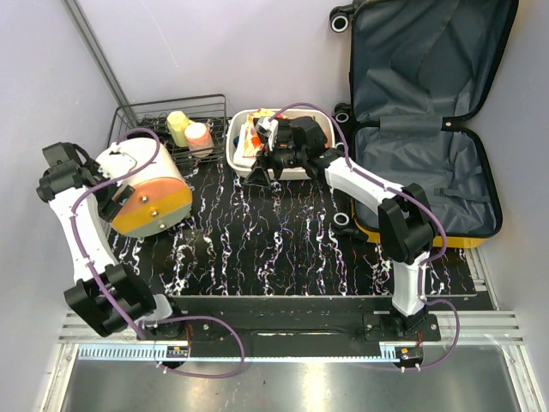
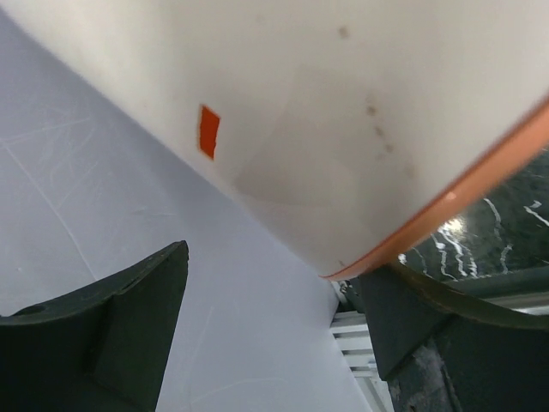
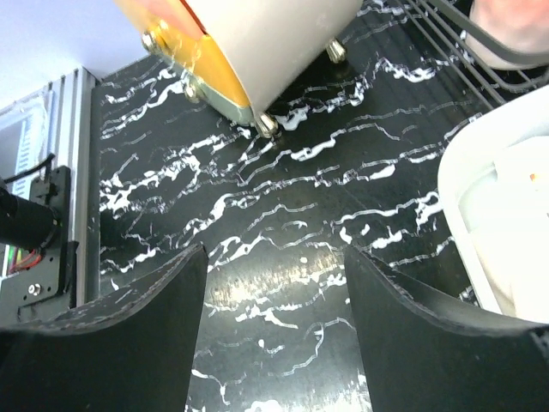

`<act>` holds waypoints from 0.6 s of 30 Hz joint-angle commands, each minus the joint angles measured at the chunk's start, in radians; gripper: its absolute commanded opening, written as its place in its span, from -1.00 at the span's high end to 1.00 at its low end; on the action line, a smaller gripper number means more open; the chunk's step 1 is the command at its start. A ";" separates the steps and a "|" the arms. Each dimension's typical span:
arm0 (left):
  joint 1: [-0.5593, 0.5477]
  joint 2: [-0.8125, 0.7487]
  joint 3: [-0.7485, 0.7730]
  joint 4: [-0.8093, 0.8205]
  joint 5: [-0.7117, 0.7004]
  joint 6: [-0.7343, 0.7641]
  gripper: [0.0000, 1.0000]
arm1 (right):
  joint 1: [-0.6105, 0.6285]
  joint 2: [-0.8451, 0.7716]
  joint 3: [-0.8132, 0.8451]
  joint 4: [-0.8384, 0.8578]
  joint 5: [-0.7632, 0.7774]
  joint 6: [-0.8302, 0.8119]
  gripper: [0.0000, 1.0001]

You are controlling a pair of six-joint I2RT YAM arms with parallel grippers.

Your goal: Open, take out, and arrange the luggage

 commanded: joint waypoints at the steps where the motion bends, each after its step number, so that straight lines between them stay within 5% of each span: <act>1: 0.054 0.071 0.075 0.195 0.018 0.031 -0.66 | -0.028 -0.078 0.004 -0.059 0.004 -0.076 -0.50; 18: 0.061 0.248 0.202 0.275 0.097 -0.248 -0.72 | -0.094 0.065 0.169 -0.416 0.248 -0.503 -0.41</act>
